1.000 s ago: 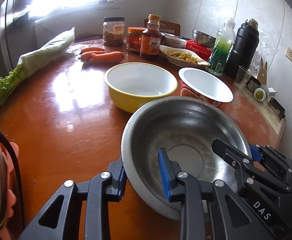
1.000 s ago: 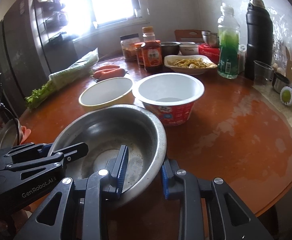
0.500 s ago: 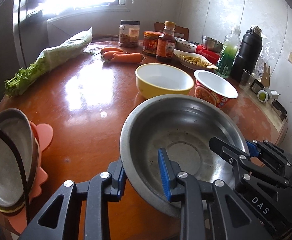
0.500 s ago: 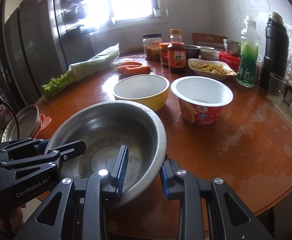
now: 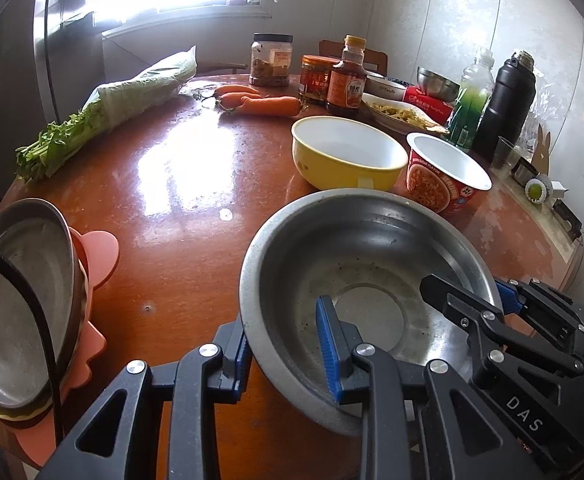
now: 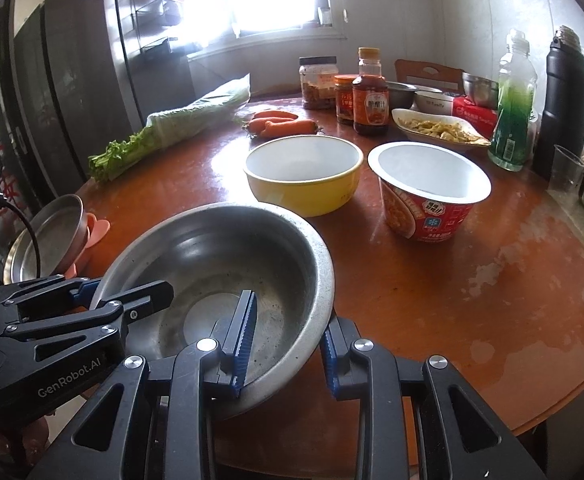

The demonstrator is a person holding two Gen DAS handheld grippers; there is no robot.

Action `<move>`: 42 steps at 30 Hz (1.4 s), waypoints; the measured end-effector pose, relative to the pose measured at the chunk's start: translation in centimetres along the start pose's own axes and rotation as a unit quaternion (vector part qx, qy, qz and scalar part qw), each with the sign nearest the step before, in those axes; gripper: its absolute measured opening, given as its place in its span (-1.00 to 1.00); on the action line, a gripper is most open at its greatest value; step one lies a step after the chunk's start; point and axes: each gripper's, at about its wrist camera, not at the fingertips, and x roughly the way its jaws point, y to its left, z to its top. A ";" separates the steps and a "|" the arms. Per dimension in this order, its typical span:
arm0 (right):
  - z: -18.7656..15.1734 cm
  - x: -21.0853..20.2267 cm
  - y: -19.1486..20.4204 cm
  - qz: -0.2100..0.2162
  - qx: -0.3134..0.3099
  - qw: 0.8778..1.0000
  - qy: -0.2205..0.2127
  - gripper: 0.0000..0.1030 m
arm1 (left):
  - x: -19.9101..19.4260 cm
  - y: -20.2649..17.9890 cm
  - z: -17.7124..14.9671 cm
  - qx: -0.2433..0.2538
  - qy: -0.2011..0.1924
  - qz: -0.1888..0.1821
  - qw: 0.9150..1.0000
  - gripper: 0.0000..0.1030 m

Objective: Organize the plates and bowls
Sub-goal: 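Lift the steel bowl and set it down beside the yellow bowl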

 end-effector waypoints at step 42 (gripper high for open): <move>1.3 -2.5 -2.0 0.038 0.056 0.997 -0.041 -0.20 | -2.8 0.1 2.4 -0.007 -0.036 0.000 0.999 0.20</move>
